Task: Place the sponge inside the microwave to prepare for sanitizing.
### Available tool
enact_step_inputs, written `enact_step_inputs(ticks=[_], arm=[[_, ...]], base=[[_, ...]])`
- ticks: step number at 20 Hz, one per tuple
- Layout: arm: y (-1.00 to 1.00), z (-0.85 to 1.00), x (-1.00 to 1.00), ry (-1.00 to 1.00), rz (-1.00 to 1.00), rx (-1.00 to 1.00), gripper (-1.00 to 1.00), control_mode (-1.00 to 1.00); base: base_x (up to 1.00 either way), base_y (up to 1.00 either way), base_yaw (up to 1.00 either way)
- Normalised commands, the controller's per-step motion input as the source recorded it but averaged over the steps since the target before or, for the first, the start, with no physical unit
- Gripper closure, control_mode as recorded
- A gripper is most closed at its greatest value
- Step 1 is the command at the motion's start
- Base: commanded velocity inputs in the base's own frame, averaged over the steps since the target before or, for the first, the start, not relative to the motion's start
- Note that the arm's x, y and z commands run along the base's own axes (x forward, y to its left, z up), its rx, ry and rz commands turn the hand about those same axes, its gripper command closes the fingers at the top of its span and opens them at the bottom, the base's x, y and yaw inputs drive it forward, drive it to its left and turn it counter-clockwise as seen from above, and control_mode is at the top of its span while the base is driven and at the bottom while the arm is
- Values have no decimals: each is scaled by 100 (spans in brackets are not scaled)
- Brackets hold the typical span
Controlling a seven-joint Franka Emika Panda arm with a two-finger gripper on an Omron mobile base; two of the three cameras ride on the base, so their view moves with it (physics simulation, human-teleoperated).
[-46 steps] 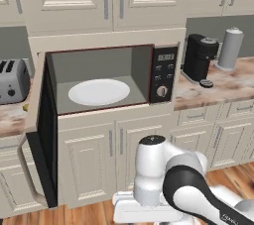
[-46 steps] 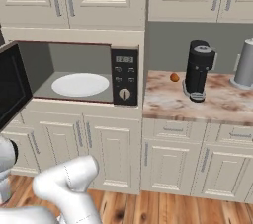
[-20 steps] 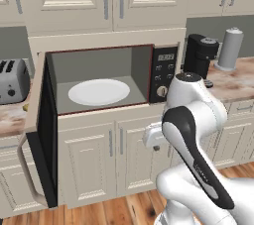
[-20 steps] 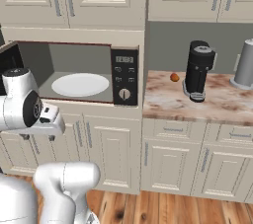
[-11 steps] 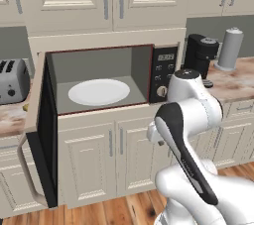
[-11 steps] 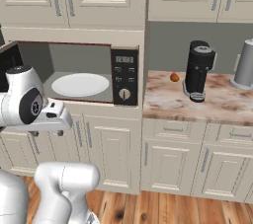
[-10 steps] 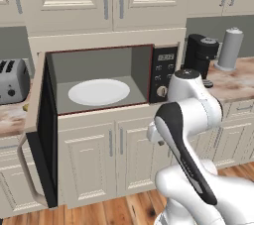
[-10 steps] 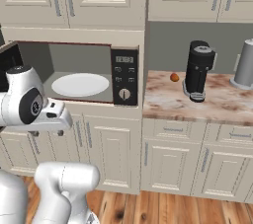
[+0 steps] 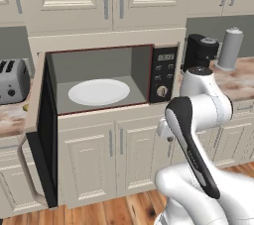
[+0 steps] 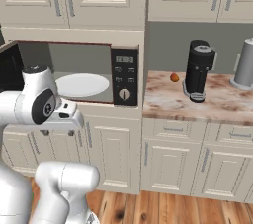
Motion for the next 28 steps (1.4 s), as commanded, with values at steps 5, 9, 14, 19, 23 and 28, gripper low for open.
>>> enact_step_inputs(ticks=[5,9,14,19,23,28], arm=[[-54,0,15,0,-6,7,-100,-100],[0,0,0,0,0,0,-100,-100],[0,0,0,0,0,0,-100,-100],[0,0,0,0,0,0,-100,100],[0,0,0,0,0,0,-100,100],[0,0,0,0,0,0,-100,100]], base=[[0,0,0],[0,0,0],[0,0,0],[-13,2,-1],[-56,29,-6],[-69,50,-8]])
